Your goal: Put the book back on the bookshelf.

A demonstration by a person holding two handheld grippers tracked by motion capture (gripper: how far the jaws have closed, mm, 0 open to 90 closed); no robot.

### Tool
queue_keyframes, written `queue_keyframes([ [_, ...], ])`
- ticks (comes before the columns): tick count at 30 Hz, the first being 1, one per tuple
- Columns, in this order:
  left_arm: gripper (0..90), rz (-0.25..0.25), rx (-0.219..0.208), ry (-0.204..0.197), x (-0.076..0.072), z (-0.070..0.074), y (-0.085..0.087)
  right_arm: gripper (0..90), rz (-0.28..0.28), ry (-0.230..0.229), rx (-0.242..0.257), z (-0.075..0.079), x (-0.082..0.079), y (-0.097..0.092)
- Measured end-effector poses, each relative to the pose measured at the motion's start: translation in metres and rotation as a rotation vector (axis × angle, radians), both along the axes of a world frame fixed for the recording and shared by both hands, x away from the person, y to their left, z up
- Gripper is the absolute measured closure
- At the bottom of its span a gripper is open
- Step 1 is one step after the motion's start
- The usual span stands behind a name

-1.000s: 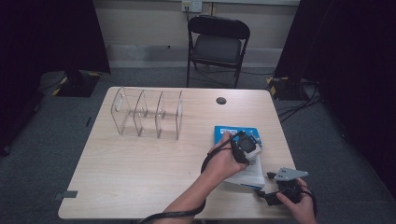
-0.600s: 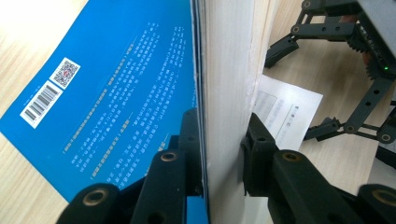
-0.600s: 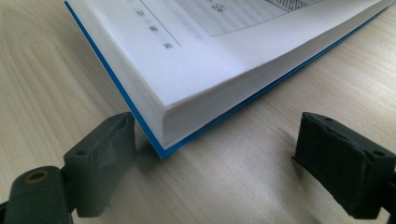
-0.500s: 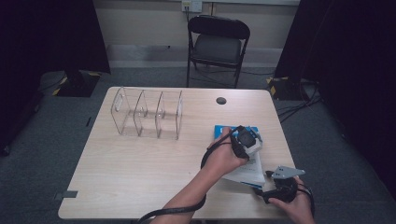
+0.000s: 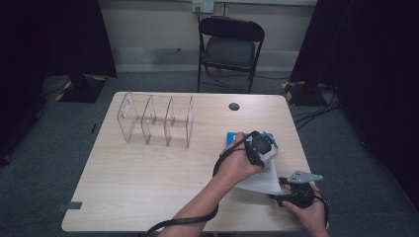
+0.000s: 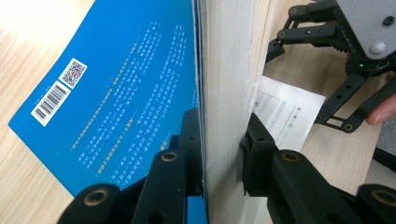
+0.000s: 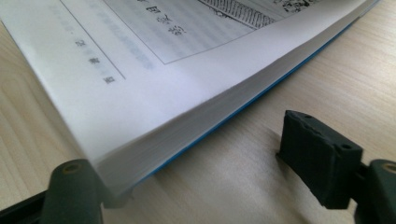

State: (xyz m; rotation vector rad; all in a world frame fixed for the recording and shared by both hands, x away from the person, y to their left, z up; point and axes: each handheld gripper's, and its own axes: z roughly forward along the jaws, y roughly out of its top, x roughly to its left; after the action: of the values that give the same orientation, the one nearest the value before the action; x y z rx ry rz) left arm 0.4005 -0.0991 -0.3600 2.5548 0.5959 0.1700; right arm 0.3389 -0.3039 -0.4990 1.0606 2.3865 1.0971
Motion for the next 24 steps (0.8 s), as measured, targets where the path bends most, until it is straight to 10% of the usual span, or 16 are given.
queue_keyframes([
  [24,74.3,-0.027,0.029,-0.012,-0.004,-0.005,0.0,27.8,-0.072,-0.064,0.137,0.004,0.003,-0.014],
])
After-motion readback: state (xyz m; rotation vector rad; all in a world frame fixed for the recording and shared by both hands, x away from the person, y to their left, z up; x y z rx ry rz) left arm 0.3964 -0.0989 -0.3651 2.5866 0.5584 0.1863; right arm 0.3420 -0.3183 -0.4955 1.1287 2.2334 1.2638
